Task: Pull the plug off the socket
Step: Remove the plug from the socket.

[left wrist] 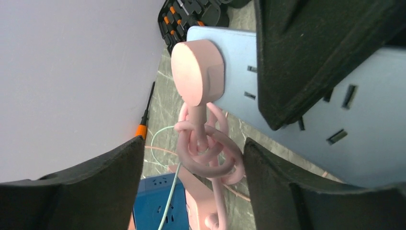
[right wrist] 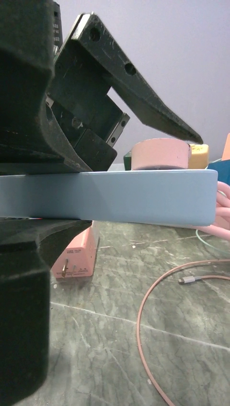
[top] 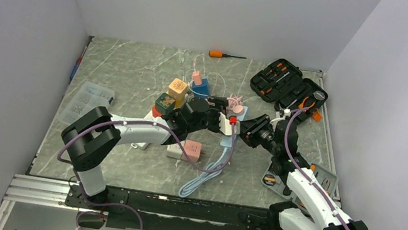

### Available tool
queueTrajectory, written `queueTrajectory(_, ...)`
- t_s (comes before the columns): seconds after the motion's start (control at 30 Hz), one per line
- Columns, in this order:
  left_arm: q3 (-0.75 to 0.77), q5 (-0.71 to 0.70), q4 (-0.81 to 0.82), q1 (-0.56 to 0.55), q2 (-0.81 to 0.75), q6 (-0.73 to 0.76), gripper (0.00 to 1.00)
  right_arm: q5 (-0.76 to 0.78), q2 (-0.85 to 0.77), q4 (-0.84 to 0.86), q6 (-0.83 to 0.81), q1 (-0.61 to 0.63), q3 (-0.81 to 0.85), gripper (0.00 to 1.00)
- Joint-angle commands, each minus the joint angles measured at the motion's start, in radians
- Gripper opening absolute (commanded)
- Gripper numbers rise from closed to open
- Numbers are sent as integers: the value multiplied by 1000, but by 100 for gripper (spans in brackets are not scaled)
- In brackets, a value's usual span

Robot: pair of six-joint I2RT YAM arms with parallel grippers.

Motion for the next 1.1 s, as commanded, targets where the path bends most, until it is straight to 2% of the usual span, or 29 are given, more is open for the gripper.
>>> queueTrajectory(0.0, 94, 9, 13, 0, 31, -5, 71, -134, -30, 235, 112, 7, 53, 0)
queueTrajectory(0.07, 112, 9, 21, 1, 38, -9, 57, -141, -20, 259, 121, 7, 45, 0)
queueTrajectory(0.13, 111, -2, 54, 1, 40, -15, 36, -152, -14, 263, 122, 6, 45, 0)
queueTrajectory(0.17, 108, -1, 65, 1, 38, -13, 32, -156, -12, 267, 122, 6, 43, 0)
queueTrajectory(0.27, 92, 8, 84, 1, 31, -5, 31, -171, -1, 282, 128, 6, 38, 0)
queueTrajectory(0.4, 77, 30, 90, 1, 21, 21, 35, -187, 15, 306, 137, 7, 34, 0)
queueTrajectory(0.47, 73, 46, 89, 4, 18, 32, 33, -190, 19, 317, 142, 6, 32, 0)
queueTrajectory(0.57, 77, 64, 77, 5, 25, 44, 21, -197, 25, 336, 154, 7, 28, 0)
queueTrajectory(0.67, 84, 70, 75, 4, 38, 62, 0, -197, 20, 335, 159, 7, 21, 0)
queueTrajectory(1.07, 53, -17, 207, 33, -37, 77, 0, -108, -10, 186, 139, -8, -1, 0)
